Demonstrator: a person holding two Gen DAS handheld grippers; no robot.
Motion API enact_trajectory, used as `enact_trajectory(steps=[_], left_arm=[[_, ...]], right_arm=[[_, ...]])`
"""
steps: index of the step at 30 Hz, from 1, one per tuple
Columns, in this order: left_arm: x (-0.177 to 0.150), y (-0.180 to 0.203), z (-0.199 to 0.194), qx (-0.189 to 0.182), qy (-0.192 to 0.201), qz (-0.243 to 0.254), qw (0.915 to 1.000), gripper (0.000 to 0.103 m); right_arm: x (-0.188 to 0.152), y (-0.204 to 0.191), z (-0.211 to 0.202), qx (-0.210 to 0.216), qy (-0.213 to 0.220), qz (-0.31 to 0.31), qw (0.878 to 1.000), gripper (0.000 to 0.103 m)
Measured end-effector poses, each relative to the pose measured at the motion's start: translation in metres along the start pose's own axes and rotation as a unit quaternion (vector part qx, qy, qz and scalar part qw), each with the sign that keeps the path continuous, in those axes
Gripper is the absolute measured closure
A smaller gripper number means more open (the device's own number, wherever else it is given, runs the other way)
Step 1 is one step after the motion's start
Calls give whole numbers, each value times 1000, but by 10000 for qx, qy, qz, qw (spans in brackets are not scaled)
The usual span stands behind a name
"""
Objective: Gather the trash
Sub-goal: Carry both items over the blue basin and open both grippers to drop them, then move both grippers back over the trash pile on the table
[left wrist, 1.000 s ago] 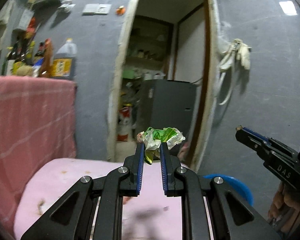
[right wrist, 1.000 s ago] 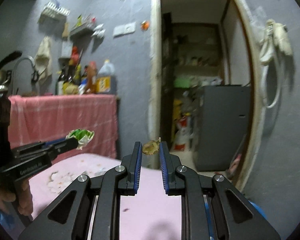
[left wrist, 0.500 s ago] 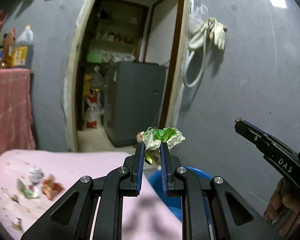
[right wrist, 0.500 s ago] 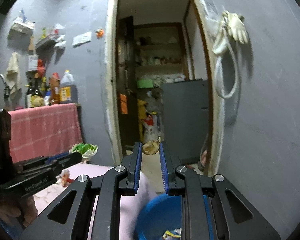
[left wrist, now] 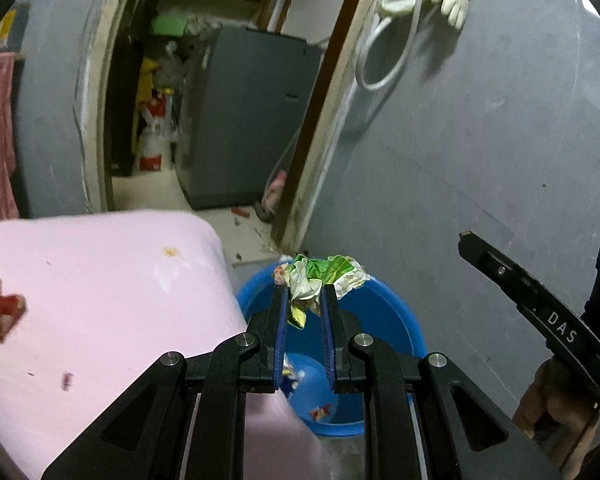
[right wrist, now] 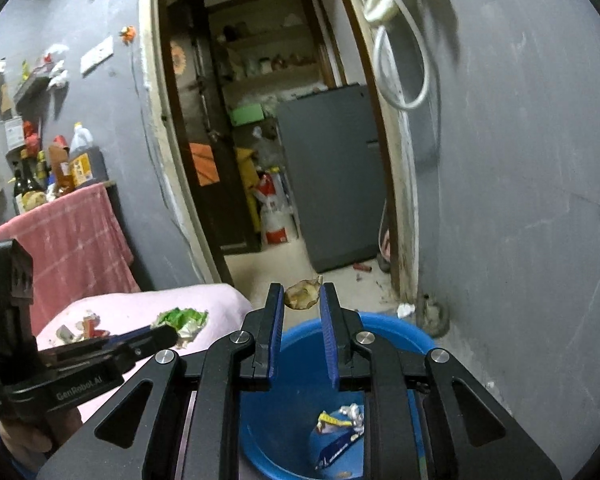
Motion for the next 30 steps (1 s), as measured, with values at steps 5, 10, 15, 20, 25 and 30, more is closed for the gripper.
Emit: enact_trajectory(steps=[5, 10, 15, 20, 25, 30], left_arm=[[-7, 2, 21, 35, -306, 21, 9995, 81], [-12, -1, 27, 46, -359, -53, 9993, 72], [-13, -6, 21, 153, -286, -78, 9994, 68], [-8, -18, 2, 312, -80, -127, 9994, 65], [2, -30, -25, 476, 263, -206, 9983, 48], [16, -48, -61, 807, 732, -245, 9937, 32]], right_arm=[[-7, 9, 8, -15, -189, 112, 9998, 85], [-10, 13, 14, -36, -313, 154, 9994, 85], [-9, 13, 15, -57, -336, 143, 9993, 79], [-6, 10, 13, -78, -302, 98, 9995, 77], [1, 6, 8, -74, -151, 67, 9998, 68], [13, -9, -2, 17, 128, 31, 9999, 49]])
Point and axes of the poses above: each gripper's, at about its wrist camera, not at the fingertips, and z roughly the way its jaws point, y to its right, x to its top, the point moved 5 cm from there along z, roughly the way its jaws point, and after that the axes turned 2 degrees about -x, right-handed, at the moved point
